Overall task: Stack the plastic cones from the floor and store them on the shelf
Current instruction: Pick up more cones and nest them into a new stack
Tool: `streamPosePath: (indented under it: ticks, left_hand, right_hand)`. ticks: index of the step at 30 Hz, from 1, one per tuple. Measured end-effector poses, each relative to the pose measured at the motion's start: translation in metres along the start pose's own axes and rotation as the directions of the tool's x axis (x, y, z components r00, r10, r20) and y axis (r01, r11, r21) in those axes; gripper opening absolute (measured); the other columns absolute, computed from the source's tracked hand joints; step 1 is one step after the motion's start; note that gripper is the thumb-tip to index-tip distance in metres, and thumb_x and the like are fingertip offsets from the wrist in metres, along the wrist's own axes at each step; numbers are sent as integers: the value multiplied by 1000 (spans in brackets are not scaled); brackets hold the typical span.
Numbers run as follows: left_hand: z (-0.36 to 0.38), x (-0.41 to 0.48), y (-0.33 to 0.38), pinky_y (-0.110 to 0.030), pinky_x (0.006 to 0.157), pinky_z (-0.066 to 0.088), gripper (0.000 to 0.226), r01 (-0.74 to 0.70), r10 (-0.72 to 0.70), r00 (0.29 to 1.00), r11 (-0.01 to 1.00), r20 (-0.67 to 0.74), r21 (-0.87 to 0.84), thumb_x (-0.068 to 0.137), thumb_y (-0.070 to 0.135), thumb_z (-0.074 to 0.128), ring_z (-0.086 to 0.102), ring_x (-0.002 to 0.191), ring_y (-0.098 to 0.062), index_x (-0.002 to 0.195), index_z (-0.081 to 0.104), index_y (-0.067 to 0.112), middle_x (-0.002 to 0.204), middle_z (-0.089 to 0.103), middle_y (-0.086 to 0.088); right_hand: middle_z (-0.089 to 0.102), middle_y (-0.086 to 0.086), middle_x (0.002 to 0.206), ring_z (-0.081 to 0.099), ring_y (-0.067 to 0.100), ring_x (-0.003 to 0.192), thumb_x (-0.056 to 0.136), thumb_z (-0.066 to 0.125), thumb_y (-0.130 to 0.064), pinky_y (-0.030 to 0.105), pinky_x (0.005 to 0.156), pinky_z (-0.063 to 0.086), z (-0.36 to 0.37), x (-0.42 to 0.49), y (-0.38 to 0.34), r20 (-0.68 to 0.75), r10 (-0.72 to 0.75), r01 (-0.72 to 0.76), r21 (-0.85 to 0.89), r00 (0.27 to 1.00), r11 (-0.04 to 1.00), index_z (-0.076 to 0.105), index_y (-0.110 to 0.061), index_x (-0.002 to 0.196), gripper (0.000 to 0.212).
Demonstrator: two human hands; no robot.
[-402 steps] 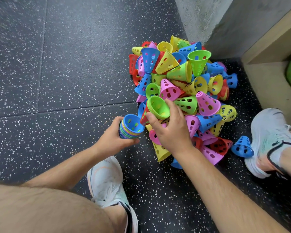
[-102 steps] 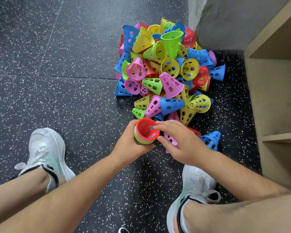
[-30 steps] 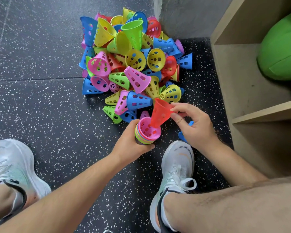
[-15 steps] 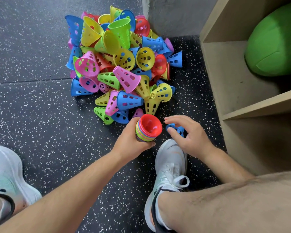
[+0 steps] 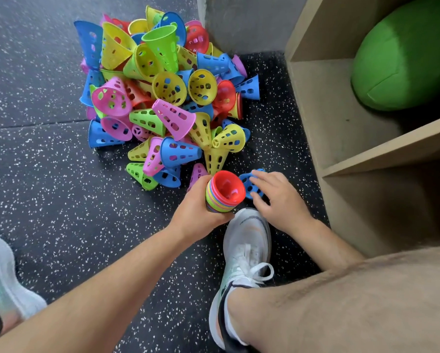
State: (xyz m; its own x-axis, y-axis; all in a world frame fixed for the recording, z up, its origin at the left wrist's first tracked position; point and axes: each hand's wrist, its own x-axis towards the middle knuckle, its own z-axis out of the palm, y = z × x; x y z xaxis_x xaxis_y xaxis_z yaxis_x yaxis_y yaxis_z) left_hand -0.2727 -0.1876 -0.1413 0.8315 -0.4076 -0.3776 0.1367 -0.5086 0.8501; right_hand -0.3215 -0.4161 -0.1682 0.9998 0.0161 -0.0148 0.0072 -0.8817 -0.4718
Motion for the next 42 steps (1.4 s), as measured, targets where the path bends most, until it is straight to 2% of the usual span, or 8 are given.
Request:
streamPosePath:
  ticks: [5,11,15,19,23,28,35,42]
  left_hand:
    - [-7,-7,-2,-25,89,50,68,24,-25,999,1000,-25,-15,68,25,92,63,103,2,120,52,40,112,65,18]
    - [-19,-20,-15,-30,94,50,72,69,-70,996,997,-55,-25,67,27,93,62,107,1,122,50,44,113,64,24]
    - [-25,-27,-17,-28,92,49,71,90,-94,993,995,-74,-51,68,24,92,63,104,1,122,51,44,112,66,21]
    - [-28,-32,-20,-34,92,54,72,94,-102,991,991,-91,-94,66,23,91,67,103,-2,119,50,50,112,69,20]
    - [-35,-37,-22,-47,94,57,70,103,-116,988,987,-104,-126,67,20,90,68,105,-7,121,53,44,113,69,16]
    - [-49,-48,-31,-33,97,53,73,142,-155,978,985,-140,-102,69,18,91,64,108,2,122,50,46,116,66,22]
    - [-59,-49,-35,-28,93,51,74,174,-187,971,980,-152,-91,69,22,92,63,106,5,124,49,46,115,66,23]
    - [-60,-48,-34,-27,90,51,74,165,-180,971,981,-160,-102,69,20,92,63,103,7,121,48,49,115,67,21]
  right_hand:
    - [62,9,127,55,24,117,74,81,-51,31,106,43,-25,14,-7,-105,102,-96,61,989,993,64,-3,123,70]
    - [66,-2,110,60,9,98,74,80,-49,24,89,50,-58,31,-39,-321,94,-3,273,942,962,64,-10,115,58]
    - [70,-7,110,65,4,98,71,76,-50,18,89,50,-69,36,-72,-215,145,-15,513,966,858,65,-18,123,62]
    - [66,-12,117,59,2,110,71,75,-60,24,100,47,-54,40,-94,83,-13,-20,393,996,919,66,-30,126,63]
    - [57,-19,132,49,-4,119,71,68,-76,22,105,40,-28,42,-97,385,-90,-22,278,918,960,52,-40,138,78]
    - [59,-12,136,47,4,127,96,56,-37,35,109,40,-5,43,-82,198,-81,26,268,977,963,70,-24,109,23]
    - [52,0,147,44,22,131,96,59,-37,41,111,39,21,45,-76,286,-196,201,14,938,980,59,-13,137,47]
    - [55,-3,116,52,12,108,74,82,-54,24,95,44,0,49,-84,82,-78,58,225,994,973,60,-11,119,66]
